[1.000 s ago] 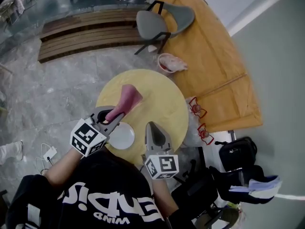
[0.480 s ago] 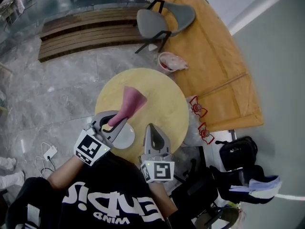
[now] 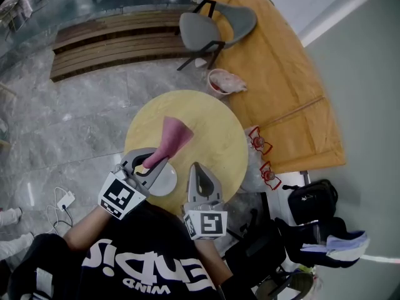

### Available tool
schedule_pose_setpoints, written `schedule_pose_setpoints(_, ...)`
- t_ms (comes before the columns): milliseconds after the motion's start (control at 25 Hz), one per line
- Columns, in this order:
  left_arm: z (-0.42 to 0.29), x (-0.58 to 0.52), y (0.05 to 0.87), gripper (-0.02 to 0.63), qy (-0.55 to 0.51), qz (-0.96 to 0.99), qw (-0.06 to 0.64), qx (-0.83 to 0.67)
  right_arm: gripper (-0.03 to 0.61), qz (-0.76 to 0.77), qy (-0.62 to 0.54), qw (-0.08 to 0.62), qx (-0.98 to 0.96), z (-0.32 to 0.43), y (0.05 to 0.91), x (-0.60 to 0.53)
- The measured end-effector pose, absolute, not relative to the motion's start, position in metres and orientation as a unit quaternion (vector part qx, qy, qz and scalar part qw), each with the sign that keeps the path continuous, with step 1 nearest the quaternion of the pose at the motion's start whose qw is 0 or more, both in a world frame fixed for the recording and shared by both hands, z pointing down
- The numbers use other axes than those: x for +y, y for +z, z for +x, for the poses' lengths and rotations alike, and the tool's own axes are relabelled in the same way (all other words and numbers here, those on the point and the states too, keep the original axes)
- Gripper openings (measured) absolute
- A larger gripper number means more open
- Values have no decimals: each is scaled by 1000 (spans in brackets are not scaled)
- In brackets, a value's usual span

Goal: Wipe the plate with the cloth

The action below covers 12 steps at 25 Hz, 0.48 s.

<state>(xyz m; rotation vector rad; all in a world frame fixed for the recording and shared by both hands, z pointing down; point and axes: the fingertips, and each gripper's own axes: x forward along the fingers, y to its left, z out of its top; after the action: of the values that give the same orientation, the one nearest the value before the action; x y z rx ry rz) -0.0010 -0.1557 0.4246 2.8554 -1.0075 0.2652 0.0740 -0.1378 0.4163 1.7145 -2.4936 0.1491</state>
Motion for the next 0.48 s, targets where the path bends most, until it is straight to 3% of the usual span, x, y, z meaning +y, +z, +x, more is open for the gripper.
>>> schedule_pose_setpoints(480,-6,-161,427,52,85,936,52,-337,21,566,54,57,-821,75,418,-140)
